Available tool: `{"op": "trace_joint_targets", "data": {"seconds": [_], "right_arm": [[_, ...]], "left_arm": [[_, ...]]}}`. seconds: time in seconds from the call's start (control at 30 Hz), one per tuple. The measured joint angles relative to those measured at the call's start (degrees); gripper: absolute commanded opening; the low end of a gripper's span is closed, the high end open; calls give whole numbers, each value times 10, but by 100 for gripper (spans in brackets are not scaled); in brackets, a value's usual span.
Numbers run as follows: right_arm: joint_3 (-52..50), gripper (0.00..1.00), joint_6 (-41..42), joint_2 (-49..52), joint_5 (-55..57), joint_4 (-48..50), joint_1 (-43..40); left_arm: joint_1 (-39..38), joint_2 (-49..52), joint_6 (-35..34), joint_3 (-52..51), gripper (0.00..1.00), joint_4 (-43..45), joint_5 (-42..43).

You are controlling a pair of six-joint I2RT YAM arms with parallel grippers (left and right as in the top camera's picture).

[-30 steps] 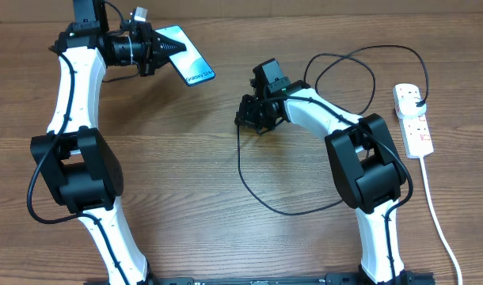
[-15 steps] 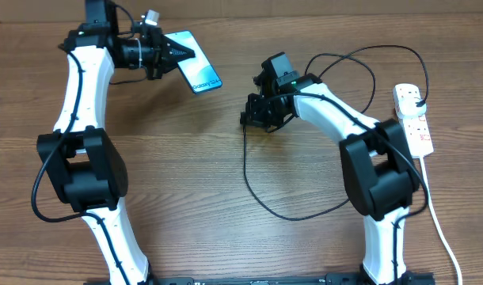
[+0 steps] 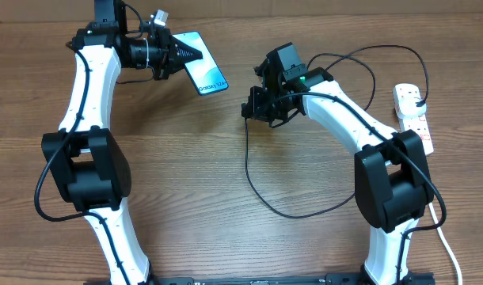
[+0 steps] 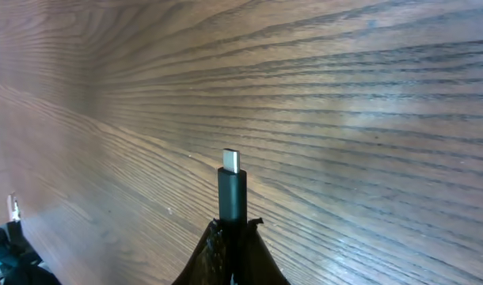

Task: Plug charger to phone and switch on socket
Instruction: 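Carry the cable plug with the right gripper toward the phone's bottom port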

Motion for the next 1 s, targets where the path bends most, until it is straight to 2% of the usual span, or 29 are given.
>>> {"op": "trace_joint_targets", "data": {"seconds": [0.43,0.63,1.0], "right_arm": [[0,4,0,0,10,-4,0],[0,4,-1,0,10,-5,0],[0,4,-3,0,-19,-17,-11]], "left_arm": [[-3,0,0,0,4,0,-78],[-31,0,0,0,4,1,-123],[-33,0,0,0,4,2,-136]]}}
